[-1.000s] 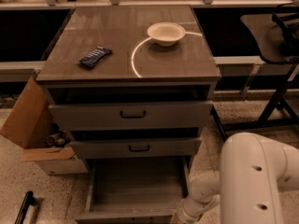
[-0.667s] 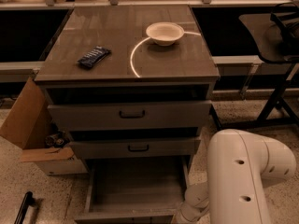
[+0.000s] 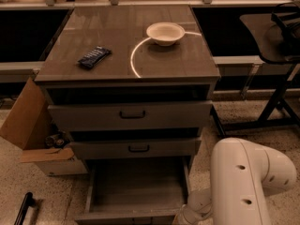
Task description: Close bottom drawer
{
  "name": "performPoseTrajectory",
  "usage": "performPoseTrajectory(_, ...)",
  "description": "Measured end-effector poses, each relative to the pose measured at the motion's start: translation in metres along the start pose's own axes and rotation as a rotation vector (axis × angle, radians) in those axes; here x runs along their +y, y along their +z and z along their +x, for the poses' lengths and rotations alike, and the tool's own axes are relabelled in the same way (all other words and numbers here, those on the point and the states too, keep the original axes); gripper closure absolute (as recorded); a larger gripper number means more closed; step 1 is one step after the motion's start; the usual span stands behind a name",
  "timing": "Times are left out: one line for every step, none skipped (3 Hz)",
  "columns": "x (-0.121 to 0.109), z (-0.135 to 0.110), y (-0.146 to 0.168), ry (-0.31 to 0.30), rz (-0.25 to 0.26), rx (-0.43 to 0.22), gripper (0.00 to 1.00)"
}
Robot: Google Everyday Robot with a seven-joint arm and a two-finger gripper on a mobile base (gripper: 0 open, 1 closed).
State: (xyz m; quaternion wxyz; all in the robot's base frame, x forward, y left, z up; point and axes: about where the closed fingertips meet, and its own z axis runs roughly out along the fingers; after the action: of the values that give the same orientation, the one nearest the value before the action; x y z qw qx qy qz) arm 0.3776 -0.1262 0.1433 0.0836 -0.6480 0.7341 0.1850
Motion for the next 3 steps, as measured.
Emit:
performPoseTrajectory(-0.01, -0.001, -0.002, -0.007, 0.027, -0.02, 1.0)
performPoseTrajectory(-0.032, -0.006, -0.007, -0.023, 0.078, -0.067, 1.0)
performPoseTrajectory(-0.048, -0.011, -0.009, -0.034, 0.106, -0.105, 1.0)
